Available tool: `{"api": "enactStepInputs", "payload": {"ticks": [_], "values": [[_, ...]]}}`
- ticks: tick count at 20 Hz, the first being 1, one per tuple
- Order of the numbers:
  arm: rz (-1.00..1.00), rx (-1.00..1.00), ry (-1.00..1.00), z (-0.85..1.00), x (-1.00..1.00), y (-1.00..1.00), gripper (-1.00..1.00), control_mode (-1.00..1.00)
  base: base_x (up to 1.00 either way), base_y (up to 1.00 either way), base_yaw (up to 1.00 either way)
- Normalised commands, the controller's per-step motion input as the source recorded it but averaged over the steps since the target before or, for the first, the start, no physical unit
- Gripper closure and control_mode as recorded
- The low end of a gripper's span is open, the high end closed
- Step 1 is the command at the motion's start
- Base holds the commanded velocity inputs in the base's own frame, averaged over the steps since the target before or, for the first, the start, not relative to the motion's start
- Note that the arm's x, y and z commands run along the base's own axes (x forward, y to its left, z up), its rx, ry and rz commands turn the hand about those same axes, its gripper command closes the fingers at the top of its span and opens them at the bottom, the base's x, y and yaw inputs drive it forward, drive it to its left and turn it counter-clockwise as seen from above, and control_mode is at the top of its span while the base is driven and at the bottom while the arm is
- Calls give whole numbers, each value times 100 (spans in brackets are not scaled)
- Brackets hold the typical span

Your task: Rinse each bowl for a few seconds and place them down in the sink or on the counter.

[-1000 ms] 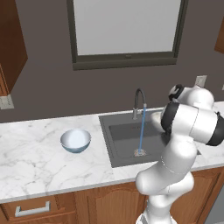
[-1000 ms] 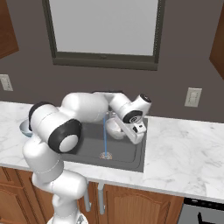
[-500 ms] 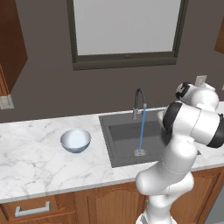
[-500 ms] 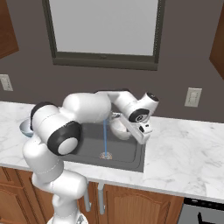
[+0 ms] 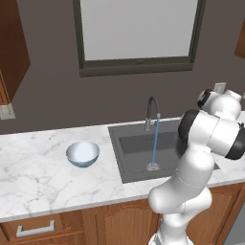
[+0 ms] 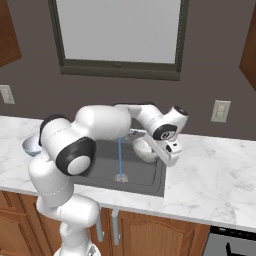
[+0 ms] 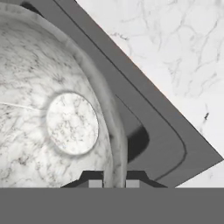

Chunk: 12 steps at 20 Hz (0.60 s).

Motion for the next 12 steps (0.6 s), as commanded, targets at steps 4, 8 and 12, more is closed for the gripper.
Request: {"api": "enactStepInputs", "payload": {"ticks": [4, 8, 12], "values": [[-5, -1, 0, 0, -11, -31, 100, -100, 0, 0, 0], [-6, 0, 0, -1, -17, -33, 100, -100, 0, 0, 0], [-6, 0, 0, -4, -16, -33, 100, -100, 0, 0, 0]]}}
